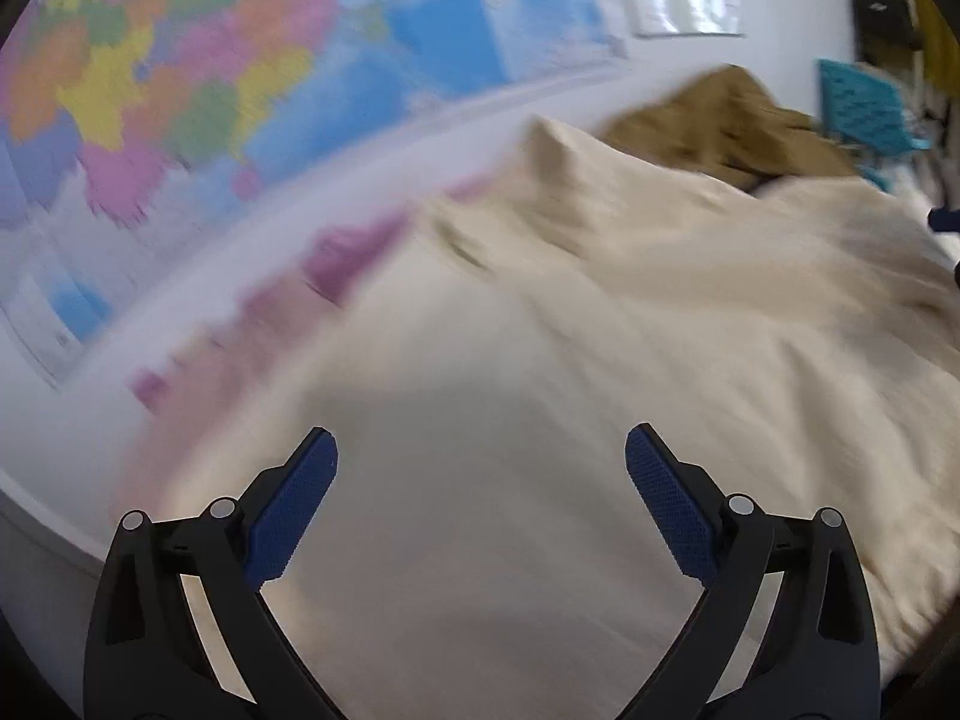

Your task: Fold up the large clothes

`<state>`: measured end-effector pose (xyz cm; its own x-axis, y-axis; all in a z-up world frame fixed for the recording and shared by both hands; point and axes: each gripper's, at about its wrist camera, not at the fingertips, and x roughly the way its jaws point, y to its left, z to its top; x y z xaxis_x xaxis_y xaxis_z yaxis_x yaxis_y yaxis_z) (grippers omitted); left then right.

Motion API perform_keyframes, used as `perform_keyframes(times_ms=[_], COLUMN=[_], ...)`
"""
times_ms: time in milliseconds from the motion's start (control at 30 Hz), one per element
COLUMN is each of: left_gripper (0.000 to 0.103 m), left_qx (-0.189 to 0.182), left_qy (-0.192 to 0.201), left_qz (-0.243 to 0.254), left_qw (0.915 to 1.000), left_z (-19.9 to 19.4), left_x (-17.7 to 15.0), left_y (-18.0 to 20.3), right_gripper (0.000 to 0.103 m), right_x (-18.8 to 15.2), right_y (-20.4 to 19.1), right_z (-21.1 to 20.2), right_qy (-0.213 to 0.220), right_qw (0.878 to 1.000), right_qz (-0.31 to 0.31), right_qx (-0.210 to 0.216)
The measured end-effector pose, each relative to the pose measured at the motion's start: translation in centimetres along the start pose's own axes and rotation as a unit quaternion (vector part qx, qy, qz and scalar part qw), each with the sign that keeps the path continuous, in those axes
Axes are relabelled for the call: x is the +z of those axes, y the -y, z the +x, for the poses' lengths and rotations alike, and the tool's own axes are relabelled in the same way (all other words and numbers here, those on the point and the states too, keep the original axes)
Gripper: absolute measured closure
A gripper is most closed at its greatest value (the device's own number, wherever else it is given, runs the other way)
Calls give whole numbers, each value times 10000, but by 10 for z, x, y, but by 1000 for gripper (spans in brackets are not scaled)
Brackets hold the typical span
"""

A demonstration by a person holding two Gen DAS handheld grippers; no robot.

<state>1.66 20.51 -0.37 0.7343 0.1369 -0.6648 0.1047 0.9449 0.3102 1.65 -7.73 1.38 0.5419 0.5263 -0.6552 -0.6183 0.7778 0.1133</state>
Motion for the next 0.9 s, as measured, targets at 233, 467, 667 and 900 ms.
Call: perform_keyframes(times_ms=[233,467,667,900], left_gripper=[11,55,98,96], left_qx=[403,-230,-735,-688], left_qy=[-346,-1099,-917,-747], left_qz=[-252,-138,-685,-1364], left_qw=[9983,9936,9907,9854], left_z=[91,162,162,171], left_x=[53,63,72,88], left_y=[-57,-62,-78,-103], right_gripper=[22,76,99,99], right_x=[101,120,156,193], right_y=[-16,-22,-13,31], right_z=[136,216,169,184], right_qy=[-717,-1258,-545,-471], right_qw=[9946,9778,9932,9987], right_qz=[-593,-1374,-986,176], right_qx=[-449,-956,-301,-19])
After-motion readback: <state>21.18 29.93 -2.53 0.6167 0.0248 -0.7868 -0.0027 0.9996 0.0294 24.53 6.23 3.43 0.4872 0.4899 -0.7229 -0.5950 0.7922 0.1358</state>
